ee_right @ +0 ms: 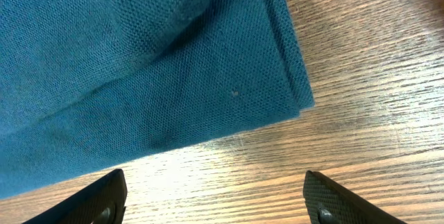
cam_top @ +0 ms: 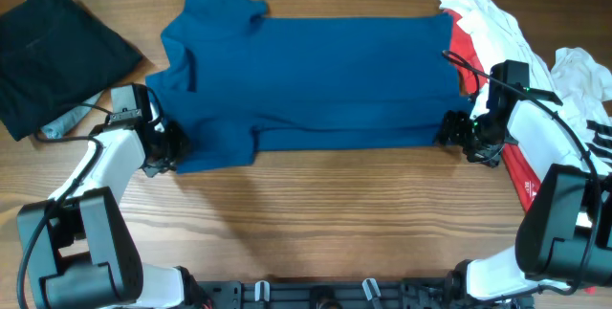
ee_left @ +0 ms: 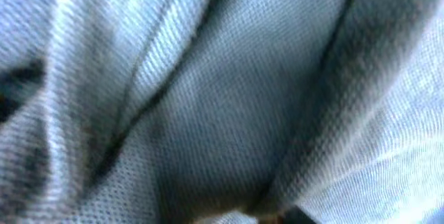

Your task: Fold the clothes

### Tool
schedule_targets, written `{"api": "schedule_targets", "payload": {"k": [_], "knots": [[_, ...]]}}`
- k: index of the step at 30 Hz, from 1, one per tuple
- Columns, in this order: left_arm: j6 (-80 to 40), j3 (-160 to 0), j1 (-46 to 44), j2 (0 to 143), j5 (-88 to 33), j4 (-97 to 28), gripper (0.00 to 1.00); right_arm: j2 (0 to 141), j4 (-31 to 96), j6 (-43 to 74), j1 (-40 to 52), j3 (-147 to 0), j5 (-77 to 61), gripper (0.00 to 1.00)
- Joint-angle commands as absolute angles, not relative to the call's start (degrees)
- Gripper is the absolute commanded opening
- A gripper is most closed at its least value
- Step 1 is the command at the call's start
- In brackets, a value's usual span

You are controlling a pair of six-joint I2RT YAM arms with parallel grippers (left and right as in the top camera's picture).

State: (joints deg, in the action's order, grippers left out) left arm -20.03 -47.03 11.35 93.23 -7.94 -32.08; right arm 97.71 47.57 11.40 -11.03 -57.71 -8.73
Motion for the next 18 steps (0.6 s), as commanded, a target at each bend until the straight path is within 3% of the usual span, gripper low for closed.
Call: {"api": "schedule_targets", "payload": {"k": [1, 4, 11, 15, 18], "knots": [[-19.86, -46.76, 11.09, 93.62, -10.0, -32.4, 0.15, 98.26, 47.57, 10.48, -10.83, -57.78, -8.99, 0.82], [-19.86, -46.76, 11.09, 93.62, -10.0, -32.4, 0.04, 98.26, 47.62, 10.48, -10.83, -57.78, -8.99, 0.82], [-19.64, -47.35, 11.07, 89.6, -10.79, -33.91, 0.04, 98.26, 47.59, 10.48, -10.83, -57.78, -8.99, 0.82], [-18.02, -49.3, 11.09, 83.85, -17.93, -32.99, 0.04, 98.26, 47.62, 10.46, -10.83, -57.78, -8.99, 0.82], [-18.61, -50.81, 11.07, 78.48, -25.56, -25.56, 0.04, 98.26, 47.62, 10.48, -10.83, -57.78, -8.99, 0.82]]}}
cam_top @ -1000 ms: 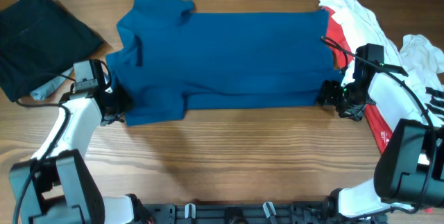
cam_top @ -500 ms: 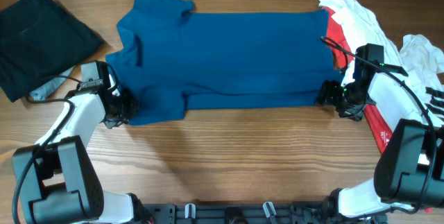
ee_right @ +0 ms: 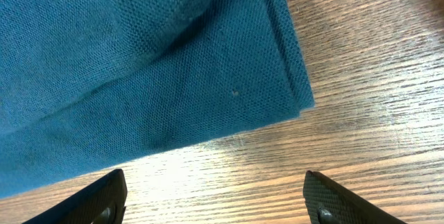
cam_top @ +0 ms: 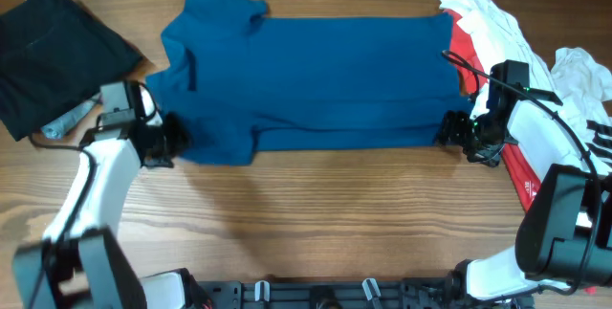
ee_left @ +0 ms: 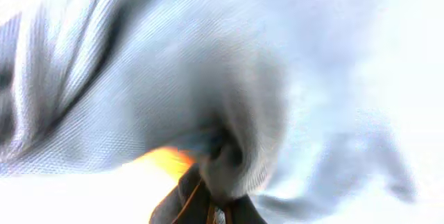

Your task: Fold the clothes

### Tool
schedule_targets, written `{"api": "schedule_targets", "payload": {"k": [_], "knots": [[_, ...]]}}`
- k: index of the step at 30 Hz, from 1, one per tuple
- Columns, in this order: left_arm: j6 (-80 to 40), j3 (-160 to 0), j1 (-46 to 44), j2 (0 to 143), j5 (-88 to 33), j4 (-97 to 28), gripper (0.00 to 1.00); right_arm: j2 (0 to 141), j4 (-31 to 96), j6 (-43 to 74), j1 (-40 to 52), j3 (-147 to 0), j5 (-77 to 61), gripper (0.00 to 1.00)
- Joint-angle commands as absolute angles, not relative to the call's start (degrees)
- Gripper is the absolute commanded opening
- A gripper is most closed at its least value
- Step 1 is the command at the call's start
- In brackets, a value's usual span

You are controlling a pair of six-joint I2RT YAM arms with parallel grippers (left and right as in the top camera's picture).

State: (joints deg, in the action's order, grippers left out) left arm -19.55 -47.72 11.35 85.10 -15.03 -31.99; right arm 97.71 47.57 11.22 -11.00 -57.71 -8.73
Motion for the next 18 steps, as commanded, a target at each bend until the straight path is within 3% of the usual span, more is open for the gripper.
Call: {"api": "schedule_targets", "payload": {"k": [1, 9, 18], "knots": [[-19.35, -50.81, 11.07, 77.47, -26.13, -23.16, 0.04, 98.26, 47.64, 10.48, -10.83, -57.78, -8.99, 0.82], [-26.52, -50.81, 11.07, 79.55, -25.47, -4.12, 0.04, 98.26, 47.64, 10.5, -10.83, -57.78, -8.99, 0.82], [-29.21, -50.81, 9.5, 85.97, -25.47, -0.3, 0.04, 98.26, 47.57, 10.48, -10.83, -57.78, -8.99, 0.82]]}}
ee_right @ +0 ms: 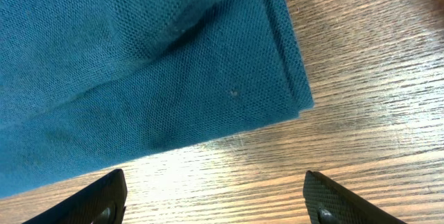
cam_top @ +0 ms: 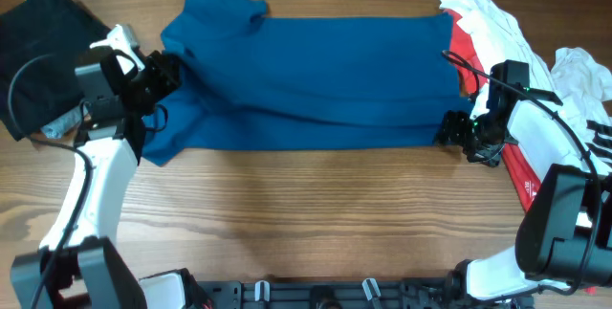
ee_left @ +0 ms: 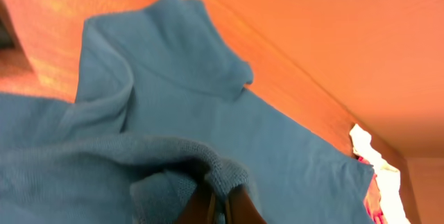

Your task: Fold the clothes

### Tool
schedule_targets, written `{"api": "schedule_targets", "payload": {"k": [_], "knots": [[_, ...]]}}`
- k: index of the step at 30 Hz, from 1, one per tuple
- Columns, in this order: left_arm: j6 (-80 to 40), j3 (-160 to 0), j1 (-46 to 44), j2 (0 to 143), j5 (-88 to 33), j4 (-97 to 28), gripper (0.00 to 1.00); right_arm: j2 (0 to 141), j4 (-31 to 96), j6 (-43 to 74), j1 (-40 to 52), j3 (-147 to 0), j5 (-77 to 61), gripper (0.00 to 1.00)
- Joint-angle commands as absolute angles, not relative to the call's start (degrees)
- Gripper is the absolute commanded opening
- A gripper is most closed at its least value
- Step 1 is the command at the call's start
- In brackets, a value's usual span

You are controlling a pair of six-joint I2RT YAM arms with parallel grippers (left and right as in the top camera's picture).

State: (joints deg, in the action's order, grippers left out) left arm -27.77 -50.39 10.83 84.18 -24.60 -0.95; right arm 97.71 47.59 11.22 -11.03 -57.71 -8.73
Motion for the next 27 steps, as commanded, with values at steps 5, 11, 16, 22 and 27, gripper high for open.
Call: {"api": "schedule_targets", "payload": {"k": [5, 11, 16, 22, 27], "knots": [[-28.97, -50.81, 7.84, 87.9, -24.25, -0.43, 0.08, 98.26, 47.55, 10.48, -10.83, -57.78, -8.99, 0.82], [-28.73, -50.81, 7.77, 87.99, -20.27, -0.93, 0.41, 98.26, 47.57, 10.5, -10.83, -57.78, -8.99, 0.82], [-24.99, -50.81, 7.84, 87.99, -18.9, -6.35, 0.49, 98.26, 47.59, 10.5, -10.83, -57.78, -8.99, 0.82], [-22.72, -50.81, 7.79, 87.99, -16.86, -10.48, 0.47, 98.26, 47.27, 10.7, -10.83, -57.78, -9.04, 0.82], [-22.7, -50.74, 7.01, 88.05, -12.8, -15.86, 0.47, 97.51, 48.07, 10.7, -10.83, -59.68, -9.04, 0.82]]}}
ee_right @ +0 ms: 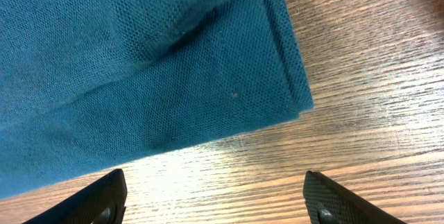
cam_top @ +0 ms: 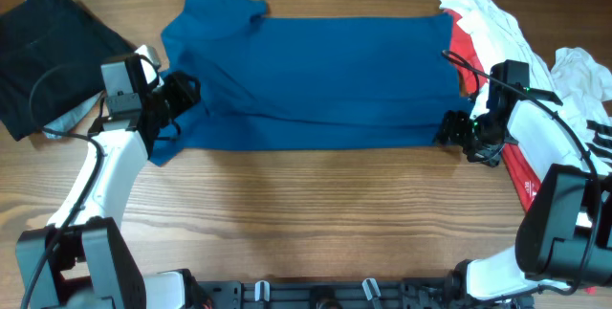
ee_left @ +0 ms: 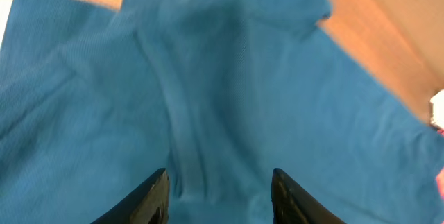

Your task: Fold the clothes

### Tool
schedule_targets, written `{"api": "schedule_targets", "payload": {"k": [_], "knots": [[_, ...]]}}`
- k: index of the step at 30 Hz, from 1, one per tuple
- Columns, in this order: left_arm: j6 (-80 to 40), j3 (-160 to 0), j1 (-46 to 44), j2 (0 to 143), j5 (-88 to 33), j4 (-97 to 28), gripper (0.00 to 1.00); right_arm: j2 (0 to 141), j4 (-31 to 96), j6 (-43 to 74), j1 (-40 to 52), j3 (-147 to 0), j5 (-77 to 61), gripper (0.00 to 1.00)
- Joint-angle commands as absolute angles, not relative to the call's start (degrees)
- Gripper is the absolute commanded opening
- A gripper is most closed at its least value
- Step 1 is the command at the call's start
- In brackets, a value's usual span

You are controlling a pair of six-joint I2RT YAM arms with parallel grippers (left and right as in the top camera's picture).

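A blue shirt point(cam_top: 316, 75) lies spread across the table, collar to the left, its near edge running almost straight. My left gripper point(cam_top: 184, 92) hovers open over the shirt's left part. In the left wrist view the left gripper point(ee_left: 220, 197) has both fingers spread, with only creased blue fabric point(ee_left: 208, 78) below them. My right gripper point(cam_top: 449, 129) rests open at the shirt's near right corner. The right wrist view shows that gripper point(ee_right: 216, 203) over bare wood, with the hem corner point(ee_right: 295, 102) just ahead.
A black garment point(cam_top: 53, 51) lies at the far left, a grey item point(cam_top: 62, 122) poking out beneath it. White and red clothes point(cam_top: 478, 22) are heaped at the right, with another white piece point(cam_top: 583, 70) beyond. Bare wooden table point(cam_top: 316, 213) runs along the front.
My left gripper was shut on the raised sleeve fabric; now it is open and slightly lower and to the right, and the sleeve lies on the shirt's body. The right gripper has not moved.
My left gripper was shut on the sleeve that stuck out at the shirt's near left. Then it held the fabric a little higher, then raised over the shirt's left side. Now the sleeve lies folded inward and the near edge is straighter. The right gripper stayed open at the right corner.
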State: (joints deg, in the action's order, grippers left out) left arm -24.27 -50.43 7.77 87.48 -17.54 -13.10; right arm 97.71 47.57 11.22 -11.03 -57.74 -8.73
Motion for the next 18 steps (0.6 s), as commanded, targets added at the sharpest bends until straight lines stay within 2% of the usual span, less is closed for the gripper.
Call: {"api": "schedule_targets", "payload": {"k": [1, 5, 18], "knots": [[-22.7, -50.68, 6.96, 88.14, -10.17, -16.84, 0.47, 97.12, 48.4, 10.72, -10.83, -60.25, -9.02, 0.82], [-22.68, -50.63, 6.98, 89.32, -4.6, -20.08, 0.49, 93.8, 48.62, 11.88, -10.85, -64.38, -8.97, 0.82], [-22.72, -50.63, 6.96, 96.23, -4.45, -20.47, 0.48, 93.89, 46.96, 11.99, -10.83, -67.02, -7.05, 0.82]]}}
